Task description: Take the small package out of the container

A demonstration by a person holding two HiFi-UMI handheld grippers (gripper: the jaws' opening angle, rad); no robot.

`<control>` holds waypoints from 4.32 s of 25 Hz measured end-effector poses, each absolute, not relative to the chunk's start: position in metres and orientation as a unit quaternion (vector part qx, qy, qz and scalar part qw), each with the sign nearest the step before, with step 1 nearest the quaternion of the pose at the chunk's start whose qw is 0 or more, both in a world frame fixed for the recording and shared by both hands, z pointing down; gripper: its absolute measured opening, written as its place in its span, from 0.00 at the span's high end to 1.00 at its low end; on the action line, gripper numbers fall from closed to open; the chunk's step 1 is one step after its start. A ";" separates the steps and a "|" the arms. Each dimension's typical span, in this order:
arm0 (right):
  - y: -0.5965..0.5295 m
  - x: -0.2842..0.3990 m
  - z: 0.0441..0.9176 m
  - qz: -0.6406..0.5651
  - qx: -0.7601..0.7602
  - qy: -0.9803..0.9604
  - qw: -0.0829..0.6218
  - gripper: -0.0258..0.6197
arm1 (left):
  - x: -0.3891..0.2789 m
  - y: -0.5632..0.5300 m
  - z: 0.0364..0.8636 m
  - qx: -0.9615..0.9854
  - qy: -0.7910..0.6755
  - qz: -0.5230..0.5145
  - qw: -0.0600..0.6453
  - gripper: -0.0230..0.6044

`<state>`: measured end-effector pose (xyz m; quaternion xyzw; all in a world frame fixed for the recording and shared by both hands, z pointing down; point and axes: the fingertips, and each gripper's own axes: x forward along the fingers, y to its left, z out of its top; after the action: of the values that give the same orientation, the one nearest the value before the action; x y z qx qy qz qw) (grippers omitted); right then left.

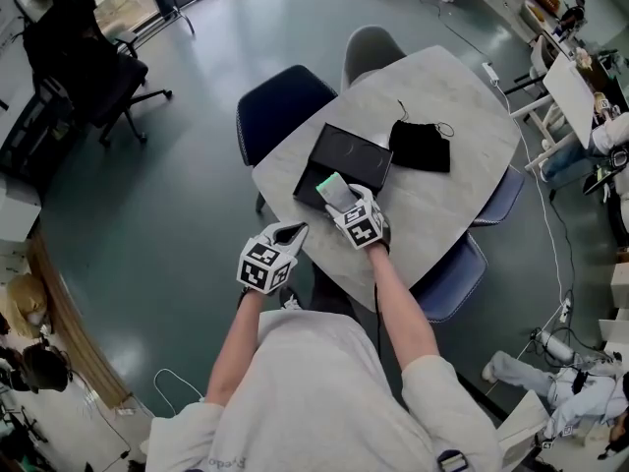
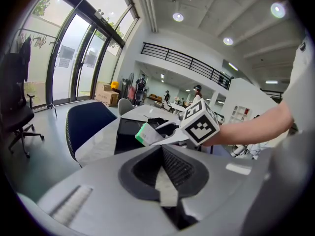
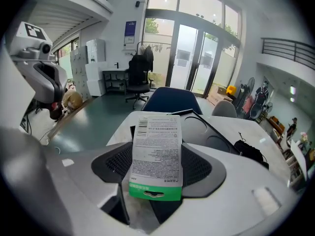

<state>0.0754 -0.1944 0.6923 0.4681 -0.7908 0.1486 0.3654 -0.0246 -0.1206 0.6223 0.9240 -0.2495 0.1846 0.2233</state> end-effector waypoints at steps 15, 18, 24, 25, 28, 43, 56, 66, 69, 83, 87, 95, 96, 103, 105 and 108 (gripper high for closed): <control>-0.172 0.079 0.635 0.178 0.562 -0.773 0.235 0.48 | -0.025 -0.137 0.617 0.922 -0.256 0.162 0.242 0.88; -0.165 0.080 0.630 0.181 0.574 -0.768 0.217 0.48 | -0.025 -0.136 0.621 0.921 -0.255 0.161 0.247 0.88; -0.151 0.087 0.621 0.191 0.594 -0.761 0.180 0.48 | -0.021 -0.141 0.622 0.922 -0.254 0.157 0.248 0.88; -0.150 0.089 0.621 0.195 0.595 -0.761 0.172 0.48 | -0.020 -0.142 0.621 0.922 -0.255 0.155 0.247 0.88; -0.147 0.092 0.621 0.199 0.597 -0.760 0.165 0.48 | -0.020 -0.145 0.621 0.921 -0.258 0.155 0.248 0.88; -0.144 0.085 0.623 0.194 0.590 -0.766 0.165 0.48 | -0.023 -0.148 0.624 0.918 -0.264 0.156 0.253 0.88; -0.134 0.078 0.625 0.188 0.600 -0.763 0.152 0.48 | -0.024 -0.142 0.625 0.918 -0.261 0.160 0.252 0.88; -0.134 0.081 0.625 0.192 0.601 -0.761 0.152 0.48 | -0.023 -0.140 0.624 0.917 -0.263 0.162 0.251 0.88; -0.134 0.081 0.623 0.192 0.602 -0.761 0.147 0.48 | -0.022 -0.139 0.624 0.917 -0.262 0.162 0.252 0.88; -0.134 0.084 0.623 0.191 0.605 -0.759 0.146 0.48 | -0.021 -0.138 0.628 0.916 -0.262 0.166 0.253 0.88; -0.134 0.085 0.624 0.192 0.606 -0.758 0.146 0.48 | -0.021 -0.138 0.629 0.916 -0.262 0.167 0.253 0.88; -0.131 0.088 0.626 0.196 0.608 -0.754 0.152 0.48 | -0.019 -0.137 0.628 0.917 -0.259 0.167 0.252 0.88; -0.131 0.088 0.626 0.197 0.608 -0.754 0.151 0.48 | -0.018 -0.136 0.628 0.917 -0.259 0.167 0.252 0.88; -0.128 0.089 0.628 0.203 0.606 -0.754 0.153 0.48 | -0.017 -0.135 0.627 0.917 -0.259 0.168 0.251 0.88; -0.128 0.088 0.629 0.205 0.606 -0.753 0.153 0.48 | -0.017 -0.135 0.627 0.917 -0.259 0.168 0.251 0.88; -0.128 0.089 0.627 0.205 0.607 -0.753 0.153 0.48 | -0.016 -0.135 0.628 0.917 -0.258 0.169 0.252 0.88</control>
<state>0.0889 -0.1282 0.6267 0.6068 -0.7526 0.2051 0.1528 -0.0163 -0.1348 0.6281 0.9172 -0.2585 0.1686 0.2520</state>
